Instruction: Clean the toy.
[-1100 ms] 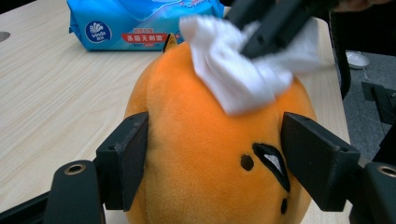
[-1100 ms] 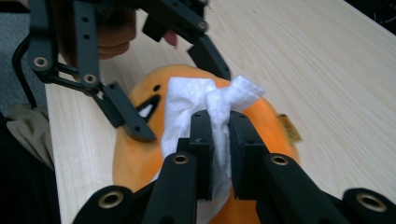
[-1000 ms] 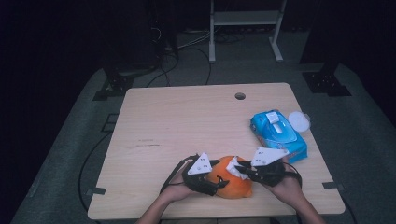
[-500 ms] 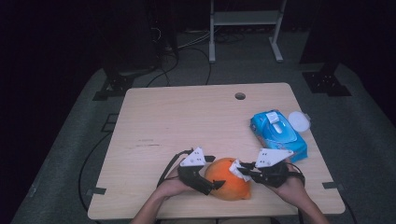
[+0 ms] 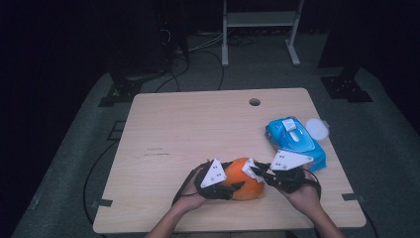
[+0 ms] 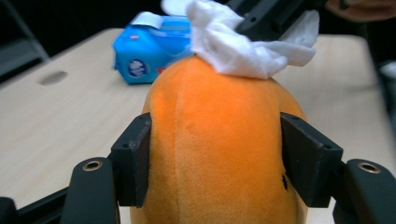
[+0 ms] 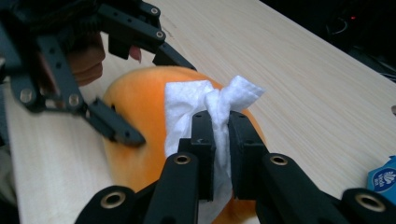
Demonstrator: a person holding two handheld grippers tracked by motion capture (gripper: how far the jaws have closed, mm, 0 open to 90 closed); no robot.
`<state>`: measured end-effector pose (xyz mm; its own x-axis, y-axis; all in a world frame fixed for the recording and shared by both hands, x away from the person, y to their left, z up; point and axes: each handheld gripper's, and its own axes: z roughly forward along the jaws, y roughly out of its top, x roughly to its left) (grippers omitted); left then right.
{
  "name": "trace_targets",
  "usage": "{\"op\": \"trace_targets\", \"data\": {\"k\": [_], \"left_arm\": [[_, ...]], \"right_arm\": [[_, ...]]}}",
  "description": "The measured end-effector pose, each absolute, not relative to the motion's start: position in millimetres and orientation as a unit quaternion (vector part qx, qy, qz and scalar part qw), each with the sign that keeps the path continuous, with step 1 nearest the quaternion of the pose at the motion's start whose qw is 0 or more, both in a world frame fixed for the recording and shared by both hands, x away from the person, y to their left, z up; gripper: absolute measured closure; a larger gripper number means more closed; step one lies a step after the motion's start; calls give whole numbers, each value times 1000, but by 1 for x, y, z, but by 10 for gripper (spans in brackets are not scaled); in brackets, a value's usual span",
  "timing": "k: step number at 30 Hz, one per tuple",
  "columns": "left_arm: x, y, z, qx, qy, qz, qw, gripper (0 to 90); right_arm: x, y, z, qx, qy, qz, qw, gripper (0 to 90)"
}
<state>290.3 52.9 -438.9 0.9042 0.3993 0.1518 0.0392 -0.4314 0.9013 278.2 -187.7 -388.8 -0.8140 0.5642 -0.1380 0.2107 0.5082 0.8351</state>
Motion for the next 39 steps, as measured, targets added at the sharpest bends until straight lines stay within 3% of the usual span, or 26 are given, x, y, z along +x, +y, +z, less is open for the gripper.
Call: {"op": "trace_targets", "data": {"k": [2,5,7,13,22,31,33,37,39], "left_arm": [[293,57,-441,827,138,153,523,293],[300,68,-438,824,155,75,539,201],[305,72,-437,817,174,55,547,198],[301,72,-440,830,170,82,525,325],[299,74,-442,831,159,84,527,329],[290,68,-440,845,113,89,516,326],[292,71,-439,846,113,84,514,290],[301,72,-437,847,153,68,504,91],[303,69,-443,849,165,49,500,70]], "right_arm": [[279,-186,-392,225,849,433,204,808],[280,-187,-396,219,853,438,182,809],[277,-187,-398,219,855,437,170,809],[272,-184,-396,211,860,425,189,810],[283,-218,-397,258,850,419,189,811],[281,-195,-390,235,848,436,188,811],[280,-192,-392,230,852,432,187,811],[276,-192,-393,220,854,437,179,811],[274,-192,-392,216,855,439,174,811]]}}
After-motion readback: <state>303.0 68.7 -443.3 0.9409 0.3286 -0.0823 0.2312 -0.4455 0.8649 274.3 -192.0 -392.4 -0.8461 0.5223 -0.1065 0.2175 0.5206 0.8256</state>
